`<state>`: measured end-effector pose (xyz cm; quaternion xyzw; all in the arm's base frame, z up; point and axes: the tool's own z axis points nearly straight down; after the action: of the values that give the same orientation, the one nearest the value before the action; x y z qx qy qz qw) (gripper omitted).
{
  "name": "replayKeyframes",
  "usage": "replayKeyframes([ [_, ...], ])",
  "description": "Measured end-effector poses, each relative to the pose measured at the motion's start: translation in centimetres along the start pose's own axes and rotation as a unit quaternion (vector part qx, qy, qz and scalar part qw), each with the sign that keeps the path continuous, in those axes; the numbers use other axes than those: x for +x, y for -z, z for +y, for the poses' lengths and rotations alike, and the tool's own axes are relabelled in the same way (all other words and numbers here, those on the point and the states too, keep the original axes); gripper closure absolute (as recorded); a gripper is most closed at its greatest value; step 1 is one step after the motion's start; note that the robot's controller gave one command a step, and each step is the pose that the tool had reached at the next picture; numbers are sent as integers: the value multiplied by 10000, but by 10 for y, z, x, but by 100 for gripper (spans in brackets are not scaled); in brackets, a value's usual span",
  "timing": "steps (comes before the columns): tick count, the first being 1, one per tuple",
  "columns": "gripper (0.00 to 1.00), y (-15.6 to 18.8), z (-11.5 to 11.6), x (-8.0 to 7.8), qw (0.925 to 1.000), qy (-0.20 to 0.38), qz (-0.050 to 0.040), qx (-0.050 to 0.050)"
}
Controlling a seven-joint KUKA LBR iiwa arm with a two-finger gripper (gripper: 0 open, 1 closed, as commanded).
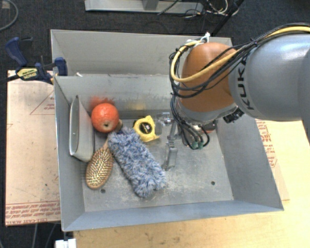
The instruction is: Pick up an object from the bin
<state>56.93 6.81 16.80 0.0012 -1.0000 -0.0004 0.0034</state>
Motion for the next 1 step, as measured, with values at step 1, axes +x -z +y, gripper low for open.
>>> replayKeyframes([
  [1, 0, 5, 0, -2, 10000, -7, -38, -3],
])
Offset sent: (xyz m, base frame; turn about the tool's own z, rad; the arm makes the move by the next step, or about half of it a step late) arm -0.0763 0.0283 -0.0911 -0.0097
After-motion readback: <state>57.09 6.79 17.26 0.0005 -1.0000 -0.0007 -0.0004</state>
